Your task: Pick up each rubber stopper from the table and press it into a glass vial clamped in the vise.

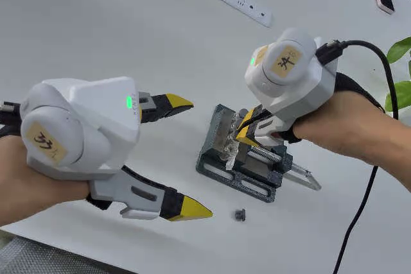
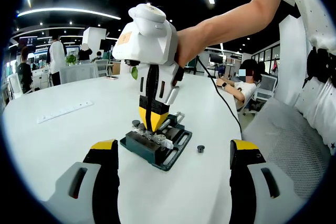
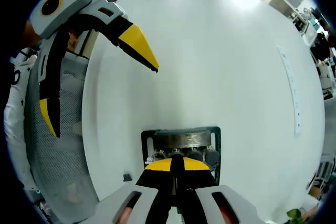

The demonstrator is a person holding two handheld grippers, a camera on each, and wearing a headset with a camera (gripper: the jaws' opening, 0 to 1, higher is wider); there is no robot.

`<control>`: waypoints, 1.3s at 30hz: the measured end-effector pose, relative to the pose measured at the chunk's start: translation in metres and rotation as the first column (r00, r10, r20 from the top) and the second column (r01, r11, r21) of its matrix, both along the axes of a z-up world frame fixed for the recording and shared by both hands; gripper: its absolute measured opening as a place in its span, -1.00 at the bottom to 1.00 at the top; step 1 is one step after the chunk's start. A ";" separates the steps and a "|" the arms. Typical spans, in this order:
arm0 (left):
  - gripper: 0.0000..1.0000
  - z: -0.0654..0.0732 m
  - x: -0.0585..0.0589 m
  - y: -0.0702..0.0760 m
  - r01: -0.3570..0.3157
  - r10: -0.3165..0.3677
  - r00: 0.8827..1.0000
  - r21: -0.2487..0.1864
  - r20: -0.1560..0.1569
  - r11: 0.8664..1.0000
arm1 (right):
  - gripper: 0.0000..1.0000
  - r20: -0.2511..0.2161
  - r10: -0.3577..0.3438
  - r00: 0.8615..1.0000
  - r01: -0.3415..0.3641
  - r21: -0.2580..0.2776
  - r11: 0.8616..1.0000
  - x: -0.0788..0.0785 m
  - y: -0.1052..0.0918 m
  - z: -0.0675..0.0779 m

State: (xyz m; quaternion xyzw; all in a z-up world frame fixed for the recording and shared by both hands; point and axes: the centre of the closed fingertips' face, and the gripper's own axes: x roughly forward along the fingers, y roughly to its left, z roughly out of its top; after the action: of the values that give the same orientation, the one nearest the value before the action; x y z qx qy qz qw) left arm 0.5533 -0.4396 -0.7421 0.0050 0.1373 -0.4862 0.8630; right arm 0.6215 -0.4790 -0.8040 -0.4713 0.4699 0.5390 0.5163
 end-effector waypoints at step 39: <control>0.69 0.009 -0.015 0.007 -0.011 0.011 1.000 0.063 0.002 0.998 | -0.92 0.018 -0.023 1.000 0.021 0.117 0.993 0.002 -0.001 0.007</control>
State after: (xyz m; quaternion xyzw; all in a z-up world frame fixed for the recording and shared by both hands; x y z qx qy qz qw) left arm 0.5384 -0.4326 -0.7329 0.0320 0.1519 -0.4769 0.8651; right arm 0.6238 -0.4796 -0.7968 -0.4403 0.4376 0.5552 0.5535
